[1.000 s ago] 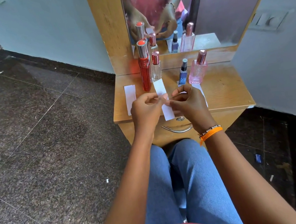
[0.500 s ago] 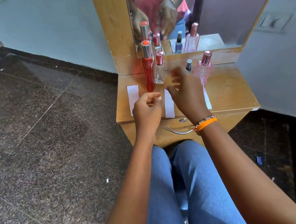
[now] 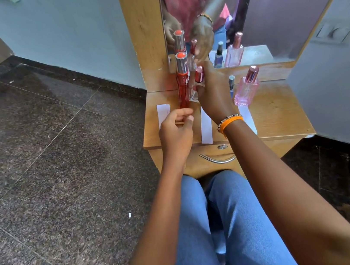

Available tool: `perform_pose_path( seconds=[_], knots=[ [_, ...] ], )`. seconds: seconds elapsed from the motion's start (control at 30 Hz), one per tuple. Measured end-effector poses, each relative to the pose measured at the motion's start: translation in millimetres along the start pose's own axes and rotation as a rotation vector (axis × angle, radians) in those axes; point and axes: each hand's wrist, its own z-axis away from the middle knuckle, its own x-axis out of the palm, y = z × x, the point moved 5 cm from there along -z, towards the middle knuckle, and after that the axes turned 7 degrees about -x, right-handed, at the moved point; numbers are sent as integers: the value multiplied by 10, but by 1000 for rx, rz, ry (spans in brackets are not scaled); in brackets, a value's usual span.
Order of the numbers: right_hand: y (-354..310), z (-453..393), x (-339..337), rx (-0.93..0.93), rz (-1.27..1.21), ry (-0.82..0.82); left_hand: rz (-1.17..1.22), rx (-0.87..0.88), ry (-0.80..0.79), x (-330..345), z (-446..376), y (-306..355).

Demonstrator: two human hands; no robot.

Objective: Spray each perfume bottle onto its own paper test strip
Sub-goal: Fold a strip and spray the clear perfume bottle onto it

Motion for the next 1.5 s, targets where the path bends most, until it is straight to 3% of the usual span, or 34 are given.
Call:
perform_pose_path(
  seconds=[0.17,0.33,0.5,0.87,1.1,1.3,1.43,1.5],
  knots=[
    [-171,272,-433,-60,-74,75,-61,173,-16,57,41,116],
    [-275,523,-698,-11,-240,1,-91,322,-89,206,170,248],
    [-142,617,-702,64,-346,-51,-81,278,-112,233,238,236],
    [193,611,-873,186,-470,127,-107,208,-121,270,292,133],
    [371,880,-457,127,-202,-81,-50,166,-34,153,232,115],
    [423,919,-370,131,-103,-161,-60,209,-17,147,208,118],
    [266,839,-588,38,-211,-81,-19,198,-36,174,185,125],
    [153,820,-621,-11,-349,-163,22,171,-65,205,168,134]
  ],
)
